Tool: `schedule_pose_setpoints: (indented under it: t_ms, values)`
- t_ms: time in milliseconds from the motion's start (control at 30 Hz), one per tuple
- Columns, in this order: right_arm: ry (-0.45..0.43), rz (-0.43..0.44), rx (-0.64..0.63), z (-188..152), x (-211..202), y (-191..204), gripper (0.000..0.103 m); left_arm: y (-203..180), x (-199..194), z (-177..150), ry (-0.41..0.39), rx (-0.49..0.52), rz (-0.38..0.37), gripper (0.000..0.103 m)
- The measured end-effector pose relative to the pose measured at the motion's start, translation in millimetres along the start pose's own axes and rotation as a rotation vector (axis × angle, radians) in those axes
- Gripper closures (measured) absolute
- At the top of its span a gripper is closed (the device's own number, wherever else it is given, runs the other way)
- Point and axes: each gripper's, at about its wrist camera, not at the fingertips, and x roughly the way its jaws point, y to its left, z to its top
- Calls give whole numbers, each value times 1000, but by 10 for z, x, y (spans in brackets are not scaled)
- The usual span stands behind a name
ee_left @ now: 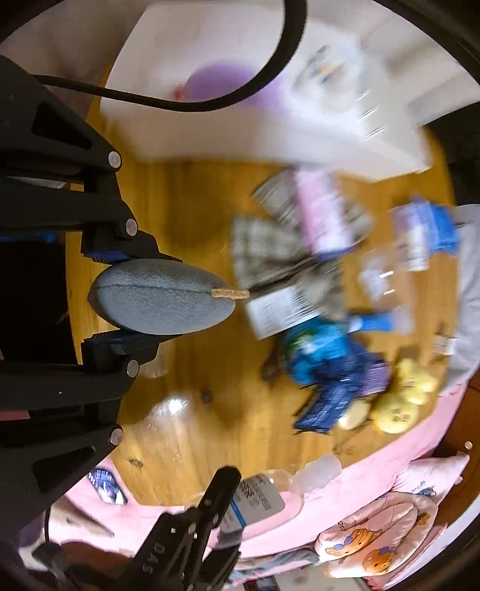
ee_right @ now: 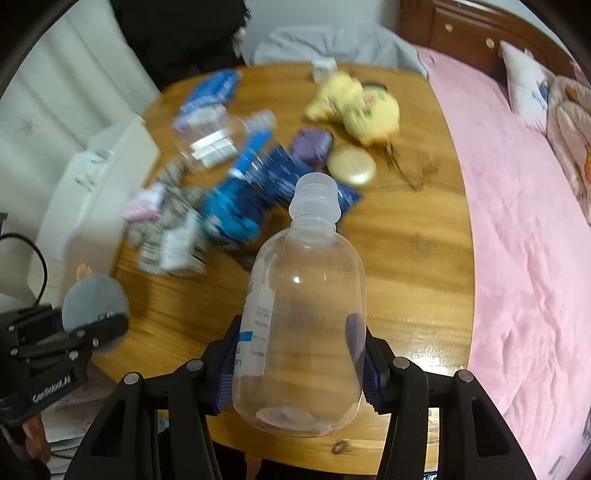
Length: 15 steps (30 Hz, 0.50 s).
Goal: Organize objects
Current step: 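Place the grey plush and clear bottle into the white tray, open both tools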
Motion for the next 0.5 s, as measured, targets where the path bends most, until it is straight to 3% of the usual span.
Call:
schedule_pose_setpoints:
  t_ms: [267,500]
  values:
    - [-133,60,-76,354,-624,612,48,835,-847,390,-180,-30,65,73]
    - [-256,121,-151,674,-1049,1300,48,1343,-1163,623,-307,-86,145,73]
